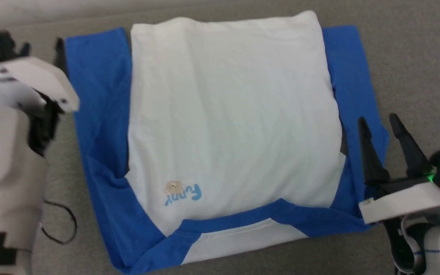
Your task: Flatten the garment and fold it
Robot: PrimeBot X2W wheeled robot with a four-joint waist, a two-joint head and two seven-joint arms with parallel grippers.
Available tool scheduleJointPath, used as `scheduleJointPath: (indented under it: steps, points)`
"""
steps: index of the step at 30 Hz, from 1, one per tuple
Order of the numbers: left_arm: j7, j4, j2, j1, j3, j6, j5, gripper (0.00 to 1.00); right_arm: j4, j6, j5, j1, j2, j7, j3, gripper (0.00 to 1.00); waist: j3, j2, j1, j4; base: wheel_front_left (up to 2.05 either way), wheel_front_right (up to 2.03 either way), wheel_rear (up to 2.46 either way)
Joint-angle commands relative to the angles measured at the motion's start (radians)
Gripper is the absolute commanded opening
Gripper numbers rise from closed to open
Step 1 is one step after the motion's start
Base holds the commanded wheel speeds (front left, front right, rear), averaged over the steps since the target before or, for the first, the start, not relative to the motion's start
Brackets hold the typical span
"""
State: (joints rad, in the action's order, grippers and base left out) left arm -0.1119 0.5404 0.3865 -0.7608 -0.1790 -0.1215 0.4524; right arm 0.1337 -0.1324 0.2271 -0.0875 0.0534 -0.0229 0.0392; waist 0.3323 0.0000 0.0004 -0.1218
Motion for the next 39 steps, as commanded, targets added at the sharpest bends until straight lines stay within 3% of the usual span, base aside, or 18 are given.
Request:
scheduleJointPath:
  steps: [1,9,19,22,29,39]
  points:
    - [-0.02,0.025,0.019,-0.041,0.01,-0.007,0.006,1.0,-0.004,0.002,0.006,-0.024,-0.003,-0.009,-0.014,1.0,0.13,0.0,-0.0004,-0.11,0.0,0.0,0.0]
    - [-0.19,0.144,0.083,-0.212,0.024,-0.067,0.002,1.0,-0.001,0.002,0.024,-0.074,-0.003,-0.024,-0.071,1.0,0.245,0.0,-0.0004,-0.187,0.0,0.0,0.0]
    - [-0.392,0.129,0.143,-0.232,0.033,-0.16,0.003,1.0,0.013,0.002,0.035,-0.079,-0.003,-0.039,-0.096,1.0,0.312,0.0,-0.0004,-0.217,0.0,0.0,0.0]
    - [-0.453,0.092,0.163,-0.212,0.034,-0.167,0.012,0.0,0.008,0.002,0.034,-0.081,-0.003,-0.041,-0.096,1.0,0.32,0.0,-0.0004,-0.212,0.0,0.0,0.0]
    - [-0.493,-0.055,0.203,-0.173,0.065,-0.165,0.046,0.0,-0.005,0.002,0.031,-0.097,-0.003,-0.046,-0.099,1.0,0.302,0.0,-0.0004,-0.175,0.0,0.0,0.0]
    - [-0.38,-0.227,0.229,0.042,0.153,-0.141,0.113,0.0,-0.031,0.002,0.005,-0.089,-0.003,-0.026,-0.083,1.0,0.115,0.0,-0.0004,-0.089,0.0,0.0,0.0]
